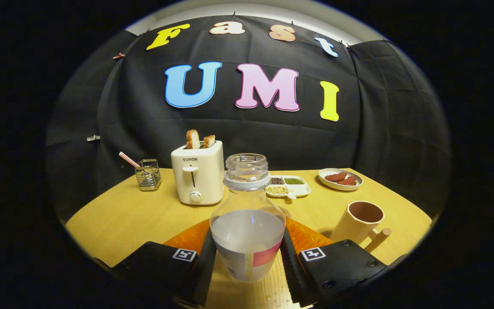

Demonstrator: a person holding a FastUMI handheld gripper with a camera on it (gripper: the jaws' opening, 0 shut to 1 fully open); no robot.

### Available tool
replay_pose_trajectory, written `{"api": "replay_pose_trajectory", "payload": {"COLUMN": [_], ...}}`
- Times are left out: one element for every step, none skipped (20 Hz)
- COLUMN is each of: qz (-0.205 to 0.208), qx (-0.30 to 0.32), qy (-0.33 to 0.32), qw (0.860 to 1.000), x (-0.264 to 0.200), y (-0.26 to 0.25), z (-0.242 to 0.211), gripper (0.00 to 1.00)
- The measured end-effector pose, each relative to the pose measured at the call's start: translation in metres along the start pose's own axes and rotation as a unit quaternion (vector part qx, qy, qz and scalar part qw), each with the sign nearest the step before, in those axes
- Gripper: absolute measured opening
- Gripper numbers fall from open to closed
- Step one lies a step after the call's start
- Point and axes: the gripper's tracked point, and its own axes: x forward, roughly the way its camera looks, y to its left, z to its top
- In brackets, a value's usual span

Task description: Take the bottle from table, then pour the juice into the cup, finally place the bottle on the coaster

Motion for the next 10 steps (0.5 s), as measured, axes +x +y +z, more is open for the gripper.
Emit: {"api": "replay_pose_trajectory", "payload": {"qz": [0.026, 0.056, 0.06, 0.043, 0.035, 0.029, 0.026, 0.021, 0.015, 0.007], "qx": [0.004, 0.005, -0.004, -0.018, -0.026, -0.028, -0.024, -0.021, -0.015, -0.007], "qy": [0.004, 0.013, 0.025, 0.033, 0.034, 0.034, 0.036, 0.038, 0.042, 0.043], "qw": [1.0, 0.998, 0.998, 0.998, 0.998, 0.999, 0.999, 0.999, 0.999, 0.999], "x": [-0.008, -0.007, -0.008, -0.014, -0.016, -0.016, -0.017, -0.018, -0.019, -0.02], "y": [0.007, 0.018, 0.019, 0.007, 0.001, 0.0, -0.001, -0.003, -0.007, -0.011], "z": [0.002, 0.004, 0.005, 0.004, 0.009, 0.013, 0.018, 0.022, 0.026, 0.032], "gripper": [0.73, 0.71, 0.71, 0.71, 0.71, 0.71, 0.71, 0.71, 0.71, 0.71]}}
